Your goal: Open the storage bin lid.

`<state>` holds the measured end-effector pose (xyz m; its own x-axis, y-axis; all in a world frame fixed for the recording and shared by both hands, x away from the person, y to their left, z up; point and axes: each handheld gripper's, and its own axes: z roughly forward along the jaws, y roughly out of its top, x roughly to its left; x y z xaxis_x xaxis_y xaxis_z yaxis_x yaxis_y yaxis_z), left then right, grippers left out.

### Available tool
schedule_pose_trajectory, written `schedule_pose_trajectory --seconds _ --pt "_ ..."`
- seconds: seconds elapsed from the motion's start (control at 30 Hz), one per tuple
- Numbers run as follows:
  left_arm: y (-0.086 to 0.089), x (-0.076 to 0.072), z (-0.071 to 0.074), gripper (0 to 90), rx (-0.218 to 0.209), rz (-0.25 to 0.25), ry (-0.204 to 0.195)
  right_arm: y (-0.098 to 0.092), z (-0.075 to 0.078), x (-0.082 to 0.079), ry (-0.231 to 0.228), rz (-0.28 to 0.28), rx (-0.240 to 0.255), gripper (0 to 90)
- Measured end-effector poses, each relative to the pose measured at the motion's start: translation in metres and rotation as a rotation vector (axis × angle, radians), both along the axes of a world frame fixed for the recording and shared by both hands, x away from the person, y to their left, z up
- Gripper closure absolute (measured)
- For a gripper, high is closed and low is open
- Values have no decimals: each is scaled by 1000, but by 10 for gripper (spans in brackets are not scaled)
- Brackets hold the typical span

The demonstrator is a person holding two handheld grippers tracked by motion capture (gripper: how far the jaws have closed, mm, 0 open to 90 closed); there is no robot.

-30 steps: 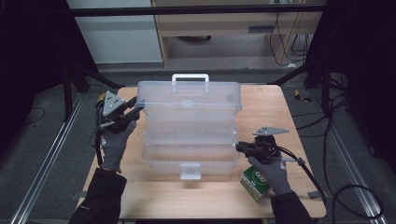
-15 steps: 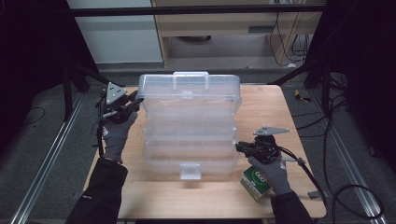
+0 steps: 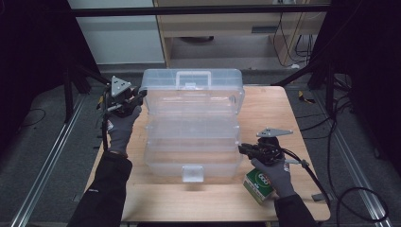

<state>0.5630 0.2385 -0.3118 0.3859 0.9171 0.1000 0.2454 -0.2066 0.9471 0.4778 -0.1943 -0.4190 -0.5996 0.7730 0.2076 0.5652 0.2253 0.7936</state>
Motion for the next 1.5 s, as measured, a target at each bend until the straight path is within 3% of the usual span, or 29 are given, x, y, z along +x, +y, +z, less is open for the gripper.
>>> schedule_pose_trajectory --seconds 0.33,0.63,1.13,1.37,1.5 --pt "-5 18 4 761 17 22 11 0 0 0 0 -1 1 771" --pt "-7 34 5 768 3 38 30 0 0 0 0 -4 3 770" --pt "-13 63 1 772 18 61 46 0 0 0 4 -6 5 770" --pt "-13 81 -2 775 3 59 70 0 0 0 7 -6 7 771" --pt "-14 90 -7 778 -30 76 77 0 -1 0 7 -4 12 771"
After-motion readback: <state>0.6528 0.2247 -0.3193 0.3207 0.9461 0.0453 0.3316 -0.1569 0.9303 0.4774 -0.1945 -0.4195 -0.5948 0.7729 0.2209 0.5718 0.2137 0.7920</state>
